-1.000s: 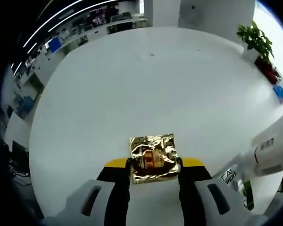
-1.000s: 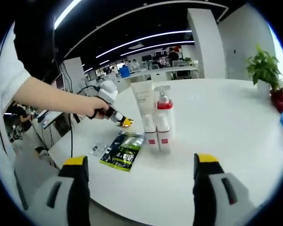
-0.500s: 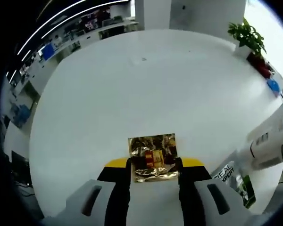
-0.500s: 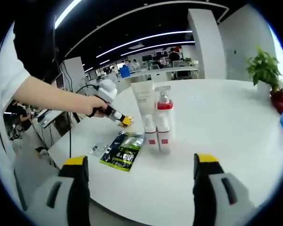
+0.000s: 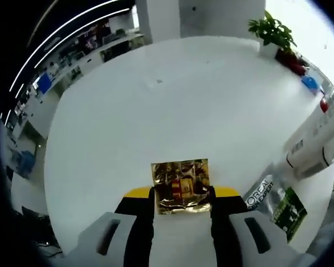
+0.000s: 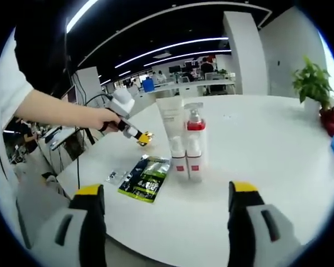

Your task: Arrange the skincare products in the storage area until every visible bottle or jar stands upright without overlapping.

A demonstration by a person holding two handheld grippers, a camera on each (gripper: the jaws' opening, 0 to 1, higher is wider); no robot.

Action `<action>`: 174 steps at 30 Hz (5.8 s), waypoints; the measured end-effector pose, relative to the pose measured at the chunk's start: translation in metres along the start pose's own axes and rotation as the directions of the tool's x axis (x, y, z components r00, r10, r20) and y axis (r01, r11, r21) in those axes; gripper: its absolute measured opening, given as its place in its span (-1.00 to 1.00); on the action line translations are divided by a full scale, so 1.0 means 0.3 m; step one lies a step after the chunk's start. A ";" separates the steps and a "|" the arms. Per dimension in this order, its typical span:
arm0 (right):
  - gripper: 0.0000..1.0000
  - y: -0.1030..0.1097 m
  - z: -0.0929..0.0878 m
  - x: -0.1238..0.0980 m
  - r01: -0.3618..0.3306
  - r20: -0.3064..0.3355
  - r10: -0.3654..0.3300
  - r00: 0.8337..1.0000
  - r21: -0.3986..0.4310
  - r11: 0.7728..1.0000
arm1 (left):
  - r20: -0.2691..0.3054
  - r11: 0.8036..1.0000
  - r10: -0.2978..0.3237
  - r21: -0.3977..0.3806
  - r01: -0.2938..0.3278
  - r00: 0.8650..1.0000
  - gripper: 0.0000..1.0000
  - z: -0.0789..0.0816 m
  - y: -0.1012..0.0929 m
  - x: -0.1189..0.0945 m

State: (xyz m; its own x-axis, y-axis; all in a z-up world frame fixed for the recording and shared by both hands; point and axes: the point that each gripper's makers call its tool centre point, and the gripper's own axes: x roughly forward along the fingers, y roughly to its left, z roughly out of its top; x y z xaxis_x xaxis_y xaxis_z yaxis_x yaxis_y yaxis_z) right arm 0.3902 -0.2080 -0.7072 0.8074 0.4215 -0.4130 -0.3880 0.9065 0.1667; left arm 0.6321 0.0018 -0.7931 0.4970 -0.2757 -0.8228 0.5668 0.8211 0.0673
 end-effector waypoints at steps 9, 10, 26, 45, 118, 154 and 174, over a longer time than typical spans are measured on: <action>0.85 0.008 0.003 0.000 -0.007 0.002 0.007 1.000 -0.013 1.000 | -0.034 0.977 -0.017 0.211 0.024 0.999 -0.27 -0.013 -0.011 -0.055; 0.85 0.009 0.003 0.000 -0.007 0.002 0.007 1.000 -0.013 1.000 | -0.043 0.969 -0.016 0.244 0.026 0.999 -0.27 -0.018 -0.014 -0.062; 0.85 0.015 0.006 -0.002 -0.009 0.006 0.009 1.000 -0.032 0.999 | -0.195 0.837 -0.122 0.507 0.206 0.973 -0.27 -0.113 -0.078 -0.125; 0.85 0.014 0.000 0.000 -0.005 -0.004 0.005 1.000 -0.046 0.999 | -0.355 0.700 -0.204 0.598 0.390 0.912 -0.27 -0.231 -0.127 -0.146; 0.85 0.012 -0.010 0.005 0.003 -0.023 -0.004 1.000 -0.053 0.999 | -0.437 0.577 -0.238 0.655 0.488 0.868 -0.17 -0.301 -0.180 -0.096; 0.91 0.019 0.041 -0.020 0.008 0.061 -0.004 0.998 -0.071 0.997 | 0.015 0.957 -0.248 0.159 0.242 0.969 0.70 -0.369 -0.226 -0.416; 0.97 0.016 0.067 -0.036 -0.026 0.115 0.024 0.993 0.016 1.000 | 0.215 0.955 -0.197 -0.180 0.238 0.956 0.90 -0.521 -0.352 -0.539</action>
State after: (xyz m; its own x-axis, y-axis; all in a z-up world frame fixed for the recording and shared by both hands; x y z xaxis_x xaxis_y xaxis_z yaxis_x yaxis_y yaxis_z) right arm 0.3885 -0.2077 -0.6839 0.8437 0.4432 -0.3028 -0.4018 0.8955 0.1912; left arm 0.3893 0.0379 -0.7555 0.5050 -0.5333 -0.6786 0.5407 0.8083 -0.2329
